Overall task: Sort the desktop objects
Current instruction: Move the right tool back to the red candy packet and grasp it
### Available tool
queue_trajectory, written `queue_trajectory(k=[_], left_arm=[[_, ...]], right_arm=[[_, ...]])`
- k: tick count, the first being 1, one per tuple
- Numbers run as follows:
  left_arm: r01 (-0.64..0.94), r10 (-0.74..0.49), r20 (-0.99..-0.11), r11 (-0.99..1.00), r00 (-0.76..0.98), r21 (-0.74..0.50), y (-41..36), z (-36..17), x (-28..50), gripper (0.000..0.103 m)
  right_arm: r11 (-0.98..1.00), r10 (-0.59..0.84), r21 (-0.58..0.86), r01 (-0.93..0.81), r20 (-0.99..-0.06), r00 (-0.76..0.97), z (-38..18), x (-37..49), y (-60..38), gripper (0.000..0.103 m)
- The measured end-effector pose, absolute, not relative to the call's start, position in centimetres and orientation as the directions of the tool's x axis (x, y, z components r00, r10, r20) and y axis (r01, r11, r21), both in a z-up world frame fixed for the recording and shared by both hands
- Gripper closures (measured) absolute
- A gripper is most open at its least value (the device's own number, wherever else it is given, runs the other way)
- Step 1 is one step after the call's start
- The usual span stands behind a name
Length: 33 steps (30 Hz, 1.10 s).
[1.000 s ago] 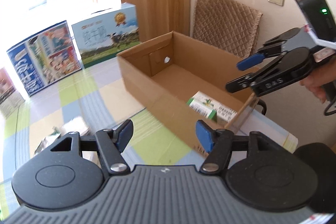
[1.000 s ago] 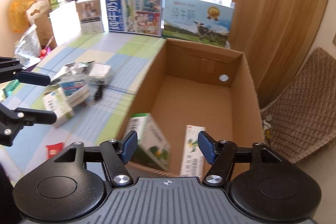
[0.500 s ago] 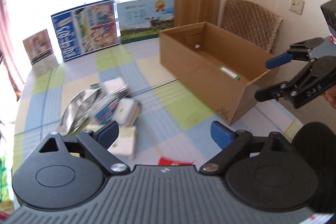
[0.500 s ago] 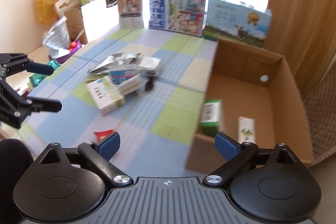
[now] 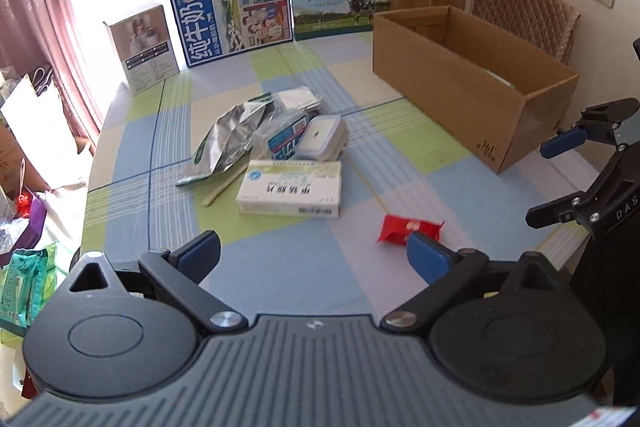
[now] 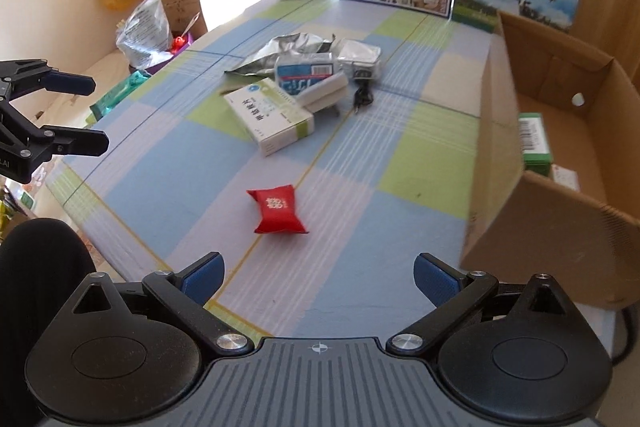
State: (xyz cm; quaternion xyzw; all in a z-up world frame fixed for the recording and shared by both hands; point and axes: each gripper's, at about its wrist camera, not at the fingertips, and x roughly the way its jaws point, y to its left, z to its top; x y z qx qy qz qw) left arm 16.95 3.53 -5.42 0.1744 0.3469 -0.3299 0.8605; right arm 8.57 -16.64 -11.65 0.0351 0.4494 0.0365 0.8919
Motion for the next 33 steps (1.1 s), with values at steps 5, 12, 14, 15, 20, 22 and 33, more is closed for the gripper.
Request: queue_trajectory(k=[5, 12, 14, 15, 20, 22, 33], left_arm=[[0.685, -0.434, -0.732, 0.725, 0.525, 0.062, 4.2, -6.7, 17.9, 0.005], [0.719, -0.419, -0.769, 0.690, 0.484, 0.076, 3.7, -8.9, 19.7, 0.005], [0.728, -0.420, -0.775, 0.682, 0.472, 0.074, 3.4, -9.3, 20.3, 0.005], [0.732, -0.420, -0.778, 0.678, 0.466, 0.072, 3.3, -9.4, 20.6, 0.005], [0.763, -0.416, -0.792, 0.639, 0.448, 0.097, 2.3, -10.3, 21.9, 0.004], [0.780, -0.419, -0.796, 0.617, 0.437, 0.105, 1.8, -10.7, 22.4, 0.004], [0.816, -0.421, -0.813, 0.568, 0.403, 0.110, 0.0, -12.8, 24.8, 0.004]], right_arm=[[0.991, 0.127, 0.119, -0.052, -0.807, 0.576, -12.8, 10.0, -16.1, 0.005], [0.987, 0.161, 0.133, -0.091, -0.827, 0.539, -14.7, 12.4, -15.5, 0.005], [0.985, 0.172, 0.136, -0.107, -0.833, 0.527, -15.3, 13.1, -15.3, 0.005], [0.984, 0.177, 0.136, -0.116, -0.835, 0.521, -15.5, 13.4, -15.2, 0.006], [0.976, 0.210, 0.150, -0.158, -0.843, 0.496, -16.7, 15.1, -14.8, 0.016], [0.973, 0.221, 0.158, -0.169, -0.845, 0.487, -17.1, 15.8, -14.8, 0.022], [0.955, 0.241, 0.127, -0.269, -0.860, 0.449, -18.7, 18.6, -13.7, 0.051]])
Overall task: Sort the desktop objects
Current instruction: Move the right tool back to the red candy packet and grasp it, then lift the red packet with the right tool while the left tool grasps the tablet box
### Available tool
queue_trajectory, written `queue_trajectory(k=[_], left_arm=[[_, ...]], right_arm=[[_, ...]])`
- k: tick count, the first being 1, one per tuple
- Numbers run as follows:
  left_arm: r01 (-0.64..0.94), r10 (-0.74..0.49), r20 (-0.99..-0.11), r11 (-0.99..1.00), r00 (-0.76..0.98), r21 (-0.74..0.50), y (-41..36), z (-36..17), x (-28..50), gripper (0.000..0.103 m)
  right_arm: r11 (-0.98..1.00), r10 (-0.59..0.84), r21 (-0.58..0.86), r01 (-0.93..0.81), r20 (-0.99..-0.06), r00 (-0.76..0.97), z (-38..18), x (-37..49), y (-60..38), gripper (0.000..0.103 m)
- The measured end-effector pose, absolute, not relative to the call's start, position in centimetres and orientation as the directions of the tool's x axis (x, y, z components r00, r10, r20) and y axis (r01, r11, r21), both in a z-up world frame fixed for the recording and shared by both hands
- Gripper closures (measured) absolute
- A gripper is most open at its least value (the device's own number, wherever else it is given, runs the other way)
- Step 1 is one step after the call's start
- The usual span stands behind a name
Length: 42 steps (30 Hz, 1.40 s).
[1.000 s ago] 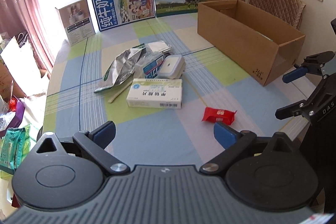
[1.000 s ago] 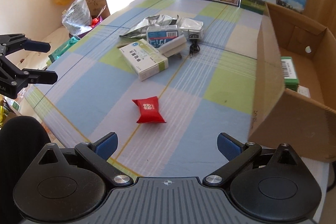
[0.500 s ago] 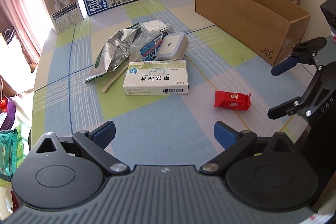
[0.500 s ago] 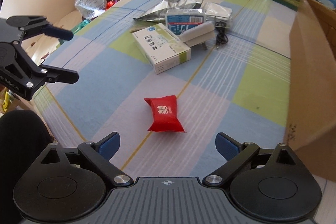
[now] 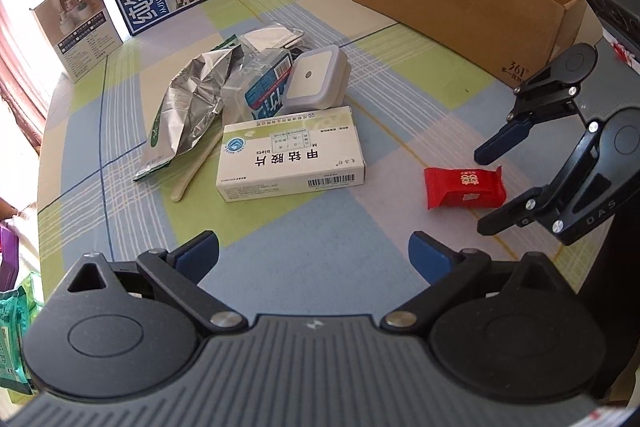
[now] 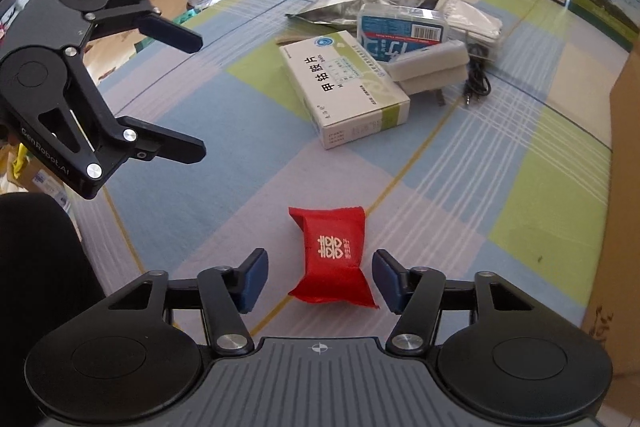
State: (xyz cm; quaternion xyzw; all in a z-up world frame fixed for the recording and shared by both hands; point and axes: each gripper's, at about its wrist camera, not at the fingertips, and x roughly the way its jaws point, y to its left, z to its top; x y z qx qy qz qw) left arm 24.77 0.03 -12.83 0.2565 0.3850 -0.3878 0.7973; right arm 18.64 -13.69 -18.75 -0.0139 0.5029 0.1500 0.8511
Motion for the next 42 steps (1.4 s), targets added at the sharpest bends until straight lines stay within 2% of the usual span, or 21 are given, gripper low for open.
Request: queue_trajectory(k=[4, 7, 9, 17, 24, 30, 40, 42], left_arm=[[0.824, -0.420, -0.819, 0.557, 0.391, 0.108, -0.5, -13.4, 25.3, 0.003], [0.832, -0.420, -0.823, 0.544, 0.382, 0.108, -0.9, -13.8, 25.7, 0.003], [0.838, -0.421, -0.826, 0.536, 0.374, 0.107, -1.1, -14.1, 26.1, 0.003], [0.844, -0.422, -0.827, 0.526, 0.370, 0.109, -2.2, -14.6, 29.2, 0.001], [0.886, -0.401, -0.847, 0.437, 0.347, 0.156, -2.7, -16.0, 32.0, 0.001], [0.919, -0.422, -0.868, 0.384, 0.261, 0.090, -2.5, -17.6, 33.8, 0.002], [0.978, -0.510, -0.856, 0.209, 0.087, -0.024, -2.6, -16.4, 29.2, 0.002], [0.988, -0.510, -0.856, 0.156, 0.082, 0.001, -2.8, -16.3, 27.9, 0.002]], right_arm=[[0.954, 0.230, 0.111, -0.280, -0.869, 0.438, -19.2, 19.1, -13.7, 0.058], [0.950, 0.215, 0.082, -0.303, -0.872, 0.439, -19.1, 19.1, -13.7, 0.072], [0.950, 0.206, 0.069, -0.305, -0.873, 0.442, -19.0, 19.1, -13.9, 0.077], [0.958, 0.164, 0.030, -0.285, -0.873, 0.460, -18.1, 19.5, -15.6, 0.077], [0.963, 0.150, 0.027, -0.267, -0.879, 0.453, -18.2, 19.5, -16.6, 0.077], [0.967, 0.147, 0.031, -0.254, -0.881, 0.451, -18.4, 19.4, -17.0, 0.077], [0.972, 0.123, 0.012, -0.235, -0.877, 0.464, -18.2, 20.2, -17.0, 0.077], [0.973, 0.112, 0.004, -0.229, -0.879, 0.463, -18.2, 20.1, -17.2, 0.077]])
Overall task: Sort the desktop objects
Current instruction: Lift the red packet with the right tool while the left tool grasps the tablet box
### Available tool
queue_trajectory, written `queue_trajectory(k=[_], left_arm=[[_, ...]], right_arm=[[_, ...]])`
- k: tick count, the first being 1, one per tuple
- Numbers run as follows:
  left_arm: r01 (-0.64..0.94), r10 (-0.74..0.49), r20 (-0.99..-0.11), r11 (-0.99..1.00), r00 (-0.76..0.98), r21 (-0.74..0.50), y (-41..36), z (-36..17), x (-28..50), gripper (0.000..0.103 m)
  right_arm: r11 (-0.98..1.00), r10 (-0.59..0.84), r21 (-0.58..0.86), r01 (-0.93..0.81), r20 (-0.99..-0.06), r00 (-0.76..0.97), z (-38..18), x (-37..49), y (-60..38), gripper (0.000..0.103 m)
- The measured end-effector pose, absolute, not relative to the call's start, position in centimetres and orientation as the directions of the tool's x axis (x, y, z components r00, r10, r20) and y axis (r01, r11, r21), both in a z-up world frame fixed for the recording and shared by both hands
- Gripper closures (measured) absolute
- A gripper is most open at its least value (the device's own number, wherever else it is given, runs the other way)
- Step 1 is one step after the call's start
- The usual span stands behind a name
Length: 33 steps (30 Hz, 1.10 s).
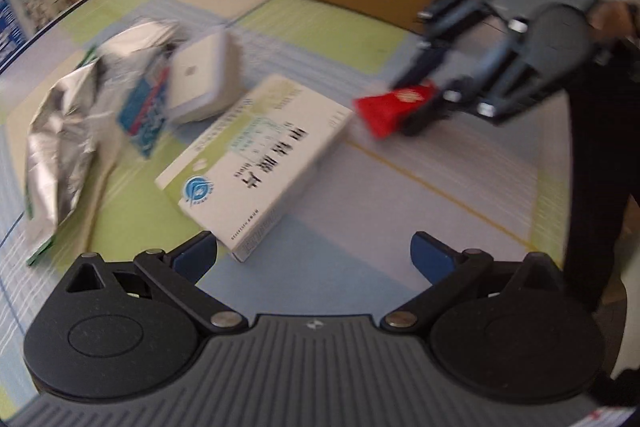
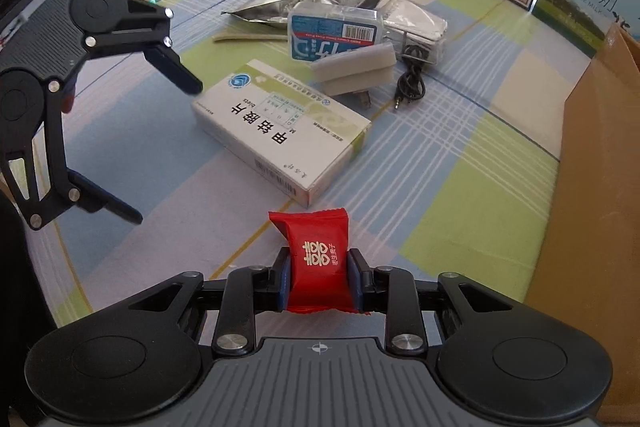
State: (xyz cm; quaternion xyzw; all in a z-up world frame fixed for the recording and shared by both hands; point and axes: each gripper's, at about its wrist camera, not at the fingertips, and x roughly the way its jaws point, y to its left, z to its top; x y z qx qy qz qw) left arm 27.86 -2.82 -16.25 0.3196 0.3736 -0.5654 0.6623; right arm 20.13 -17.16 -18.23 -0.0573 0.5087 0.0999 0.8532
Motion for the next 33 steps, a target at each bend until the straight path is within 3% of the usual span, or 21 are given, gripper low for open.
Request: queue_trajectory(k=[6, 19, 24, 26, 33], left_arm=[[0.968, -0.487, -0.842, 0.202, 0.231, 0.149, -3.5, -16.3, 29.2, 0.002], [0.987, -0.489, -0.859, 0.124, 0.149, 0.101, -6.9, -17.9, 32.3, 0.002], [0.992, -0.465, -0.877, 0.088, 0.122, 0.091, -6.5, -17.7, 31.3, 0.016], [0.993, -0.460, -0.881, 0.088, 0.112, 0.080, -6.1, -17.4, 30.8, 0.033], [0.996, -0.425, -0.901, 0.032, 0.088, 0.082, -3.8, -16.8, 27.2, 0.036]], right_arm=[[0.977, 0.100, -0.001, -0.214, -0.884, 0.457, -18.4, 19.7, -17.7, 0.077], [0.979, 0.069, -0.024, -0.204, -0.896, 0.439, -18.4, 19.0, -18.2, 0.077], [0.973, 0.062, -0.042, -0.227, -0.899, 0.434, -18.4, 18.7, -17.8, 0.077], [0.971, 0.064, -0.044, -0.236, -0.900, 0.430, -18.4, 18.4, -17.6, 0.077], [0.954, 0.062, -0.068, -0.293, -0.909, 0.412, -18.2, 16.4, -16.6, 0.077]])
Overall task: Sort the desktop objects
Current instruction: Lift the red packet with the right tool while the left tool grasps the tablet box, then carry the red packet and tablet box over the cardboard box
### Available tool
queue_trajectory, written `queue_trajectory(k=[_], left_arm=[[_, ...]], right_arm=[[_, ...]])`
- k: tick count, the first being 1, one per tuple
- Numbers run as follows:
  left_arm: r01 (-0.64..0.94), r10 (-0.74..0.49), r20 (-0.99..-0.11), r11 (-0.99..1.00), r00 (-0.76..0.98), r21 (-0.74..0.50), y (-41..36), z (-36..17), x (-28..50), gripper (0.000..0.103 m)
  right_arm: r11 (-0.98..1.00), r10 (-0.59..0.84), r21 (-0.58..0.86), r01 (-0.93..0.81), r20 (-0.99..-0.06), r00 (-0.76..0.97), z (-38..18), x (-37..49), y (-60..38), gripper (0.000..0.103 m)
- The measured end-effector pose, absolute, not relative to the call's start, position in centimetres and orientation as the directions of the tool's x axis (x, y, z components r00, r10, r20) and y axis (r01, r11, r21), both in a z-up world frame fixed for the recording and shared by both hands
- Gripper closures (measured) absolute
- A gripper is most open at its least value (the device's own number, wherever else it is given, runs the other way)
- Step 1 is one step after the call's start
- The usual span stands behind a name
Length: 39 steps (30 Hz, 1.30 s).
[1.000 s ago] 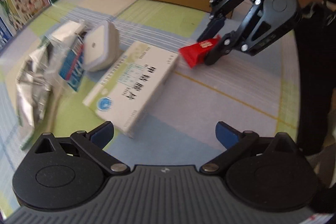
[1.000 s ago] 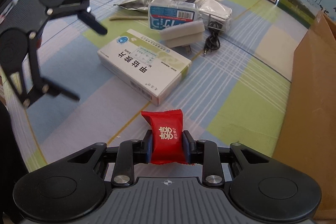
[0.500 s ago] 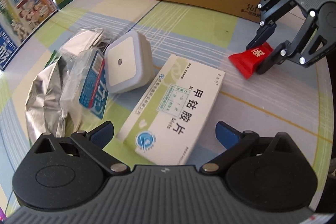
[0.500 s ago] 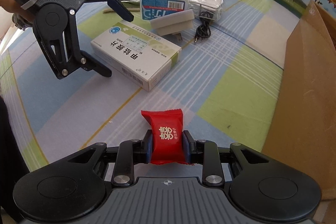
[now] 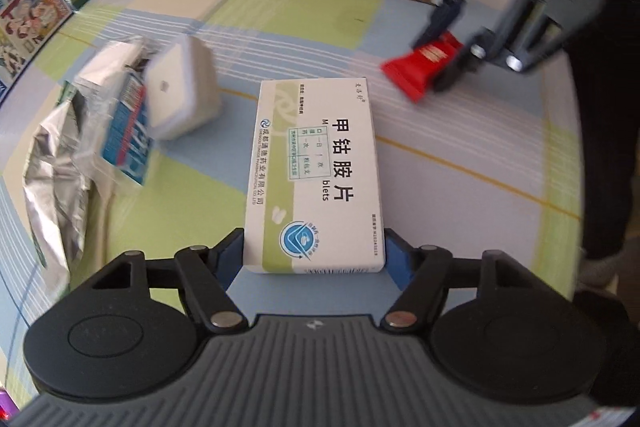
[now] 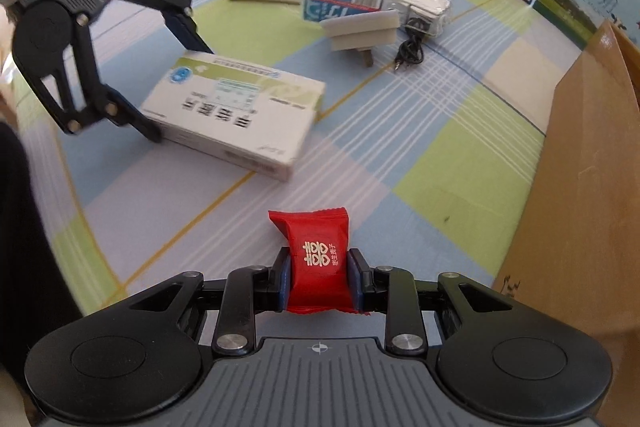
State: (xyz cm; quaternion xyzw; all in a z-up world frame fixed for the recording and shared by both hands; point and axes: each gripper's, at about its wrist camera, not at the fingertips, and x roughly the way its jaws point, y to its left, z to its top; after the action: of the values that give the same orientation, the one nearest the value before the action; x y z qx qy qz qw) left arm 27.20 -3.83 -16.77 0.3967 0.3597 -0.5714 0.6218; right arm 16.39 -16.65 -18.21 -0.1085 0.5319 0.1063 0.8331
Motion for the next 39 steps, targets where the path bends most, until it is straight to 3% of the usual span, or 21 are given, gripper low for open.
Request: queue_trajectory(k=[7, 17, 23, 39], left_arm=[[0.996, -0.428, -0.899, 0.058, 0.089, 0.071, -2.4, -16.0, 24.9, 0.034], [0.995, -0.399, -0.912, 0.054, 0.098, 0.084, -6.0, -16.4, 25.1, 0.030], [0.995, -0.359, -0.929, 0.066, 0.094, 0.075, -7.0, -17.0, 25.1, 0.035], [0.982, -0.362, -0.913, 0.074, 0.190, 0.175, -6.3, -14.0, 21.8, 0.036]], right_arm=[[0.949, 0.061, -0.072, -0.306, -0.913, 0.404, -18.5, 14.6, -16.6, 0.077], [0.945, 0.058, -0.081, -0.318, -0.912, 0.407, -18.3, 13.9, -16.5, 0.077], [0.928, 0.046, -0.110, -0.356, -0.914, 0.403, -18.4, 13.4, -16.2, 0.077], [0.912, -0.008, -0.206, -0.355, -0.874, 0.486, -15.4, 11.0, -15.8, 0.077]])
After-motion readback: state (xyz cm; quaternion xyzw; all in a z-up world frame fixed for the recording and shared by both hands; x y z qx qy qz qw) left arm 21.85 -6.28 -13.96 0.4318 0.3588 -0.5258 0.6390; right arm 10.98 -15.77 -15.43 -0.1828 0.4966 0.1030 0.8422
